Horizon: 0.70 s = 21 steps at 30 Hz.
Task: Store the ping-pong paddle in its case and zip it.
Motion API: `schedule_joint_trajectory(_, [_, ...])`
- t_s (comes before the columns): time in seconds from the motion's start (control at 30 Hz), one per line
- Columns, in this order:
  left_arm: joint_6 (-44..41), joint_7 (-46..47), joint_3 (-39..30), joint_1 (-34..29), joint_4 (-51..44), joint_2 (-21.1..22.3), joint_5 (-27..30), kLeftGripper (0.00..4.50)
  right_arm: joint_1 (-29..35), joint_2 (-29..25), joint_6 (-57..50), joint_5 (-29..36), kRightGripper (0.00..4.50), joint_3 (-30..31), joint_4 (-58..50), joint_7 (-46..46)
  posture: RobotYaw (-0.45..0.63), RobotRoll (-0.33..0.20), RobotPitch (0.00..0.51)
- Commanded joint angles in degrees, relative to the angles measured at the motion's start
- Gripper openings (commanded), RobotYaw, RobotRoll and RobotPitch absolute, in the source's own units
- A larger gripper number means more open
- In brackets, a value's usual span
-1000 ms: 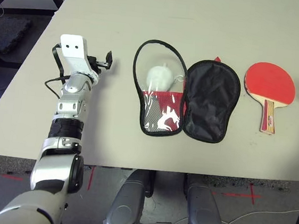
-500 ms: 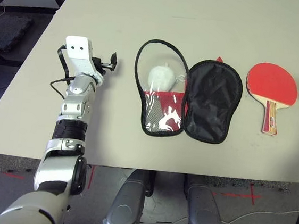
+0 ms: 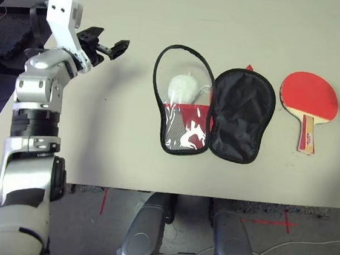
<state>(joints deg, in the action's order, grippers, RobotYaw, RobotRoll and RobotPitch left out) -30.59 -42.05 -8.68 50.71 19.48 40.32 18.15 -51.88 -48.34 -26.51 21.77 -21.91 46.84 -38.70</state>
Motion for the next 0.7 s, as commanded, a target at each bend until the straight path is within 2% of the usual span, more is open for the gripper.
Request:
schedule_joint_trajectory(0.03, [-1.5, -4.8, 1.8, 4.4, 0.0, -0.4, 1.8, 4.5, 0.6, 0.1, -8.5, 2.0, 4.47, 1.2, -7.9, -1.1, 0.07, 0.0, 0.214])
schedule_joint_trajectory(0.17, [1.7, -8.0, 5.3, 9.1, 0.7, -2.3, -0.3, 4.5, 3.6, 0.6, -15.4, 3.6, 4.47, 2.1, -17.1, -1.8, 0.05, 0.0, 0.215])
schedule_joint_trajectory(0.27, [3.1, -9.7, 7.7, 10.5, 0.0, -5.6, -0.5, 4.5, 6.2, 1.5, -17.8, 4.5, 4.47, 1.3, -22.3, -0.7, 0.04, 0.0, 0.218])
schedule_joint_trajectory(0.53, [9.4, -12.3, 15.0, 9.5, -0.9, -13.8, -3.7, 4.5, 10.9, 0.7, -27.5, 5.2, 4.47, -0.4, -30.9, 4.9, 0.0, 0.0, 0.229])
schedule_joint_trajectory(0.7, [14.6, -13.0, 17.8, 9.5, 1.1, -16.1, -6.8, 4.5, 11.8, 0.5, -34.6, 6.1, 4.47, -1.4, -34.5, 8.3, -0.01, 0.0, 0.232])
